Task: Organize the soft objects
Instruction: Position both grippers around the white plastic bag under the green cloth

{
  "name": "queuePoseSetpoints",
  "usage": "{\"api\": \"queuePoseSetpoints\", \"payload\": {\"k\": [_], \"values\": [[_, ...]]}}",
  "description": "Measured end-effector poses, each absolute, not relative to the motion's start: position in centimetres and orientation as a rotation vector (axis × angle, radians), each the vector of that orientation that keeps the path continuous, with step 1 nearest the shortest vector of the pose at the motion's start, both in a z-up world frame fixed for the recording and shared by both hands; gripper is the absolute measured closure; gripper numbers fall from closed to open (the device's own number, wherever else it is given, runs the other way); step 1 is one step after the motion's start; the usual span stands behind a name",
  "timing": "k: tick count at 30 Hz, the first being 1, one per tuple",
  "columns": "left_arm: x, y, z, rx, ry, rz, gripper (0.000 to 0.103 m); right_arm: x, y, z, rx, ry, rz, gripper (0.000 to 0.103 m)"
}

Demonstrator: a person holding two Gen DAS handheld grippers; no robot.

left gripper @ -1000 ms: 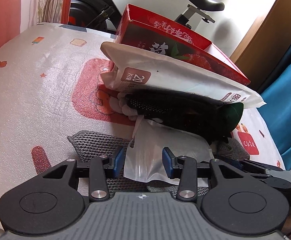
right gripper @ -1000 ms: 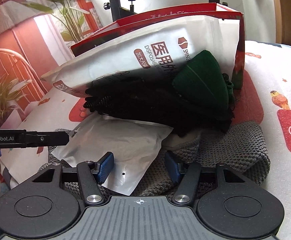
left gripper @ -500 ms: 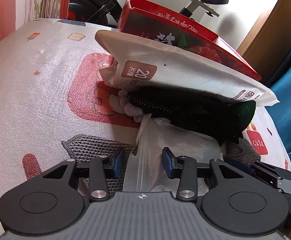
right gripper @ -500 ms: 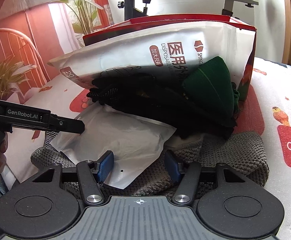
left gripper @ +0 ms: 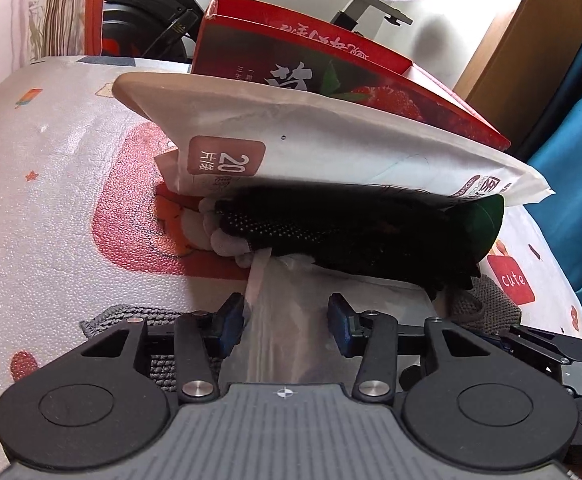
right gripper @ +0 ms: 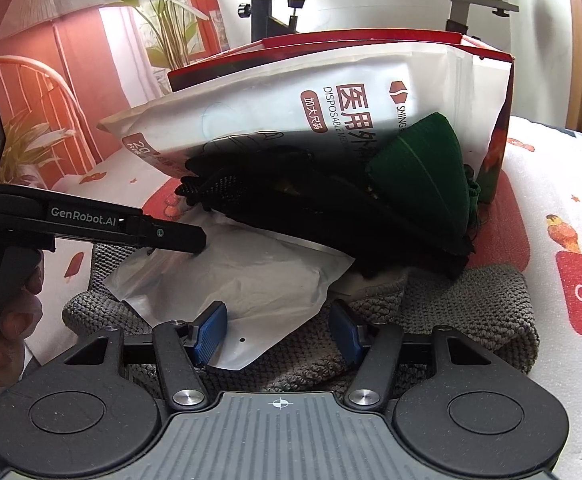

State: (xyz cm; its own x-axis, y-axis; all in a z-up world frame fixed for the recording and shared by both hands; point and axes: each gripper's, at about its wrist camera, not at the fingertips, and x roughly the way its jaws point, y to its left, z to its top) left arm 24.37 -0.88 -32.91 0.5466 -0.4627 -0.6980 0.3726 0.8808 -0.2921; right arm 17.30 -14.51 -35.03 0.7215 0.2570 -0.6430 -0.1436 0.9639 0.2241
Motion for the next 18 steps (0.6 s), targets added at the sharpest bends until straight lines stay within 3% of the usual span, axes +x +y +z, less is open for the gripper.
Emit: {"api": "queuePoseSetpoints", "payload": {"k": [18], "values": [[21.0,0.8,-33.1,-0.186,0.909,-0.508,0.056,17.3,-14.8,-34.9,0.181,0.745,0.226,0.051]]}}
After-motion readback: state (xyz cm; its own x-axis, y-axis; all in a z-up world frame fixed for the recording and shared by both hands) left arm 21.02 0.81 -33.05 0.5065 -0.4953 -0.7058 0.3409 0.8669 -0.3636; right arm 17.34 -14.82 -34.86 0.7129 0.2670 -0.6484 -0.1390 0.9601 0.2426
